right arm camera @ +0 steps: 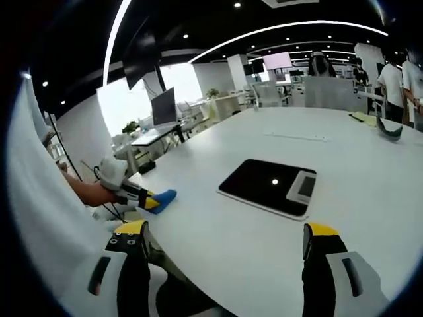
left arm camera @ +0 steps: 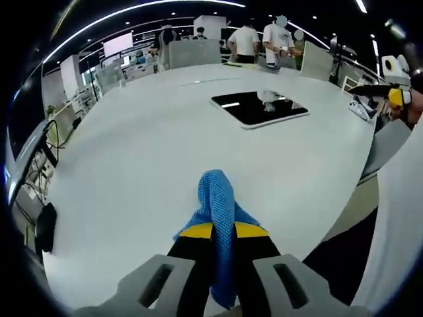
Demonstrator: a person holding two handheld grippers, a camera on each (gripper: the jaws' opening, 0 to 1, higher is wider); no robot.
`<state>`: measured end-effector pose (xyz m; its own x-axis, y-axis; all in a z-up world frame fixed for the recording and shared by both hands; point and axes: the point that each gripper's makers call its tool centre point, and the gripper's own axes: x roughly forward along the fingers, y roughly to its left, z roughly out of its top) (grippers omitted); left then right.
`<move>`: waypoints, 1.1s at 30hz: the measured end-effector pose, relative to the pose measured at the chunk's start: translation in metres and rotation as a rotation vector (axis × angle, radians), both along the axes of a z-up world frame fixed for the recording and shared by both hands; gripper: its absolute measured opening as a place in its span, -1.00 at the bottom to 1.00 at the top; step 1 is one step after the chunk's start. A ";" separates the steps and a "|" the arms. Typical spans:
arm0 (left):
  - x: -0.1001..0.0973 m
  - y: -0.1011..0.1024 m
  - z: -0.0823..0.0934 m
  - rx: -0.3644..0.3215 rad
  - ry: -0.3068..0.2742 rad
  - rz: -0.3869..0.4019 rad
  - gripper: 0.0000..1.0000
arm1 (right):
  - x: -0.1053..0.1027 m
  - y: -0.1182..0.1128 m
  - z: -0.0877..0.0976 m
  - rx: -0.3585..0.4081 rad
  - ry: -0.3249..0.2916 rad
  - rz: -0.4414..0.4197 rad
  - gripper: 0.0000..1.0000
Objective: Wipe the mirror surface with the cleaning cloth until all visible marks leave the cleaned area.
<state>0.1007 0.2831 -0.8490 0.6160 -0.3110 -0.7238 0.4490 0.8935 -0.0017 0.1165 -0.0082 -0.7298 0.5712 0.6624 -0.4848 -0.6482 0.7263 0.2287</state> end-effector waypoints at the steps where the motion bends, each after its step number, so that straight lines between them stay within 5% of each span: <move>1: 0.000 0.000 0.000 0.009 -0.003 -0.007 -0.84 | 0.000 0.000 0.000 0.002 -0.001 -0.002 0.93; 13: 0.006 0.004 0.001 0.003 -0.029 -0.028 -0.76 | 0.001 0.001 -0.002 0.000 0.008 0.004 0.92; 17: 0.011 0.016 0.001 0.000 -0.029 0.034 -0.50 | 0.001 0.003 -0.004 -0.005 0.011 0.011 0.92; 33: 0.022 0.023 0.001 -0.052 -0.074 -0.084 -0.22 | 0.004 0.005 -0.005 -0.004 0.017 0.005 0.91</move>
<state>0.1223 0.3060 -0.8475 0.6375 -0.3997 -0.6586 0.5229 0.8523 -0.0112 0.1204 -0.0030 -0.7346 0.5593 0.6633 -0.4972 -0.6481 0.7238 0.2365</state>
